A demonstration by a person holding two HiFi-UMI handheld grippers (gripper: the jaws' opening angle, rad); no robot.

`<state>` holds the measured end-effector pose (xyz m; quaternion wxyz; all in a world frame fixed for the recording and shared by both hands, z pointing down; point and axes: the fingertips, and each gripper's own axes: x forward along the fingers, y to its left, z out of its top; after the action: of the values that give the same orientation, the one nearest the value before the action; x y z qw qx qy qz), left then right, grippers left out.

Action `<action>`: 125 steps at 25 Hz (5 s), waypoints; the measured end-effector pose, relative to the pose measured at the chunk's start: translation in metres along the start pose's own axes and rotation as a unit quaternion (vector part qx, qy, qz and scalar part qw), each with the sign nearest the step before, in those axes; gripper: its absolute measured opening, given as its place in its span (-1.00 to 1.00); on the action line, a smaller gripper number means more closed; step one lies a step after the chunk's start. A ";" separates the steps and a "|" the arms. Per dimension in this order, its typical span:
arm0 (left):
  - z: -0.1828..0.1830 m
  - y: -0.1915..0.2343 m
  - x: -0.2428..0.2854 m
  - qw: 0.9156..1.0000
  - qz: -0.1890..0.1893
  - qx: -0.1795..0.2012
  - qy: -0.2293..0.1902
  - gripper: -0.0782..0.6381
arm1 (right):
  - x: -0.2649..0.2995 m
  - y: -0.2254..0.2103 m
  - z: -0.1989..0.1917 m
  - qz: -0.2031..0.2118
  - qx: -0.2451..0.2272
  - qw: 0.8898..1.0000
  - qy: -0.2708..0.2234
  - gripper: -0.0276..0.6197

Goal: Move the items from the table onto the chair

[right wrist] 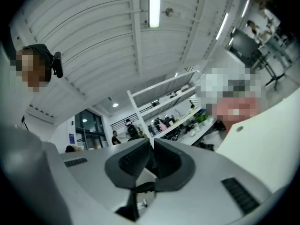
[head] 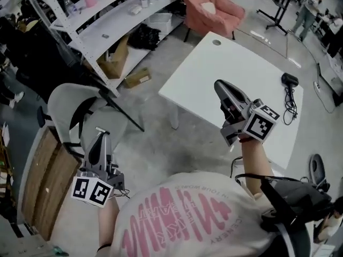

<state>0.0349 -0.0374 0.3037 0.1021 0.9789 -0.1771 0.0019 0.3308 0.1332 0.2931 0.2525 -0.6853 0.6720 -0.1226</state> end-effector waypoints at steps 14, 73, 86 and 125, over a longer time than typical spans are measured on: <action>-0.064 -0.221 0.177 0.968 -0.250 -0.014 0.027 -0.76 | -0.282 -0.115 0.074 -0.239 -0.043 0.965 -0.102 -0.86; -0.129 -0.257 0.310 0.956 -0.262 0.016 0.132 -0.76 | -0.336 -0.373 0.039 -0.312 0.216 0.925 0.020 -0.38; -0.080 -0.241 0.197 0.973 -0.224 0.022 0.057 -0.76 | -0.220 -0.132 0.058 0.007 0.175 0.982 -0.070 -0.38; 0.019 0.196 -0.203 0.964 0.253 -0.038 -0.070 -0.76 | 0.237 0.202 -0.207 0.314 0.258 0.894 0.190 -0.38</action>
<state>-0.2235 -0.1505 0.3158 0.1229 0.8952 -0.4257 -0.0477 0.0678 -0.1313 0.3240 0.3136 -0.3130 0.8319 -0.3341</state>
